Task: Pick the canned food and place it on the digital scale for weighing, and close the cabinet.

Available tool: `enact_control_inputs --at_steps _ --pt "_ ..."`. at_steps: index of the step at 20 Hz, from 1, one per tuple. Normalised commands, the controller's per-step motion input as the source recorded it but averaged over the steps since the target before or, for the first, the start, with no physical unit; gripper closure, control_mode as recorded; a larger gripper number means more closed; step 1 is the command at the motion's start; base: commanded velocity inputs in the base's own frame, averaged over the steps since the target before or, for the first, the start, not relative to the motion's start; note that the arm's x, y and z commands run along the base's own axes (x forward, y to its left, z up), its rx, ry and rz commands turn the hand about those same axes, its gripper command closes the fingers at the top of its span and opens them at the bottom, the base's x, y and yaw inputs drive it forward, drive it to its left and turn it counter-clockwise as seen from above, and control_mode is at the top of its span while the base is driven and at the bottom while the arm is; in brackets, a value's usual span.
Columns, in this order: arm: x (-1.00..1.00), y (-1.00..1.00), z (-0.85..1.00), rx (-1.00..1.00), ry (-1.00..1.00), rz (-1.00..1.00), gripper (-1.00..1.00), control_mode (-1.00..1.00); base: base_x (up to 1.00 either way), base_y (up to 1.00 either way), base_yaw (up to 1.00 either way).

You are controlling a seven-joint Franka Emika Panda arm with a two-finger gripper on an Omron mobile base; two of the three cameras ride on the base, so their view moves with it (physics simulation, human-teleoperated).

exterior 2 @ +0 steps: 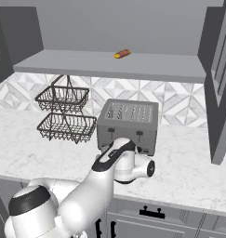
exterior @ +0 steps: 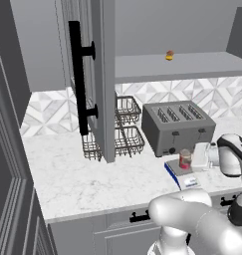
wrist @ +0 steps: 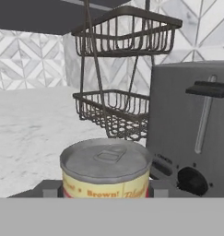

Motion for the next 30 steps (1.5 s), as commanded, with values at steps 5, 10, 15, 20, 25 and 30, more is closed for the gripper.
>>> enact_control_inputs --at_steps 5,10,15,20,25,30 --pt "0.29 0.08 -0.26 0.0 0.0 0.03 1.0 -1.0 0.0 0.0 0.0" --pt "-0.05 0.02 -0.15 0.0 0.0 0.0 1.0 -1.0 0.0 0.0 0.0" --pt "-0.18 0.04 -0.01 0.0 0.0 0.0 1.0 -1.0 0.0 0.0 0.0" --pt "-0.05 0.17 0.0 0.0 0.0 0.0 1.0 -1.0 0.0 0.0 0.0" --pt "0.0 0.16 0.0 0.0 0.0 0.0 1.0 -1.0 0.0 0.0 0.0" --pt "0.0 0.02 -0.01 0.0 0.0 0.0 -1.0 -1.0 0.0 0.0 0.0"
